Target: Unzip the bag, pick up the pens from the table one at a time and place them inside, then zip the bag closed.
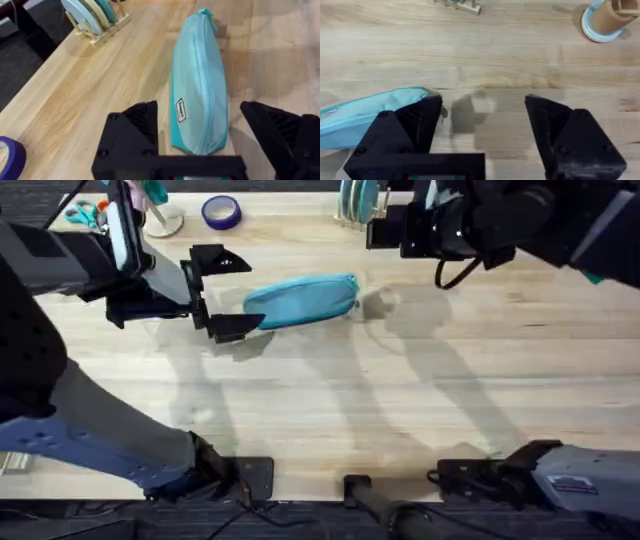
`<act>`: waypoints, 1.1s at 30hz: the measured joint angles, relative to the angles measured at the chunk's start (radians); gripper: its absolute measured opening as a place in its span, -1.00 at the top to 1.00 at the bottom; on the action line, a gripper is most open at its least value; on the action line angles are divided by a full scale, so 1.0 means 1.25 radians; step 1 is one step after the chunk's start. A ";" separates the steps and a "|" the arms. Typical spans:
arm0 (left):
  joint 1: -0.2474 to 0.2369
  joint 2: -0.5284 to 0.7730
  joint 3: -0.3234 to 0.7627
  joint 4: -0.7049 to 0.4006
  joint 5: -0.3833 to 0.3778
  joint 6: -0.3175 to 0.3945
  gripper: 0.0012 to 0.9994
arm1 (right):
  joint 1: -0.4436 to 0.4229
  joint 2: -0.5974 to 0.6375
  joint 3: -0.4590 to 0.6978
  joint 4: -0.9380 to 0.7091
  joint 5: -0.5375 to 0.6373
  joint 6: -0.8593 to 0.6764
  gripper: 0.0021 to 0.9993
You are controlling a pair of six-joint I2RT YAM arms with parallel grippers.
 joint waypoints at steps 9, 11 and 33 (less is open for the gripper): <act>0.000 -0.185 0.021 -0.039 -0.103 -0.137 -0.99 | 0.018 0.000 0.000 0.000 0.001 -0.103 -0.99; 0.000 -0.229 0.027 -0.039 -0.132 -0.196 -0.99 | 0.033 0.000 0.000 -0.004 0.002 -0.131 -0.99; 0.000 -0.635 0.027 -0.064 -0.543 -0.997 -0.99 | 0.064 -0.187 -0.001 -0.265 -0.124 -0.213 -0.99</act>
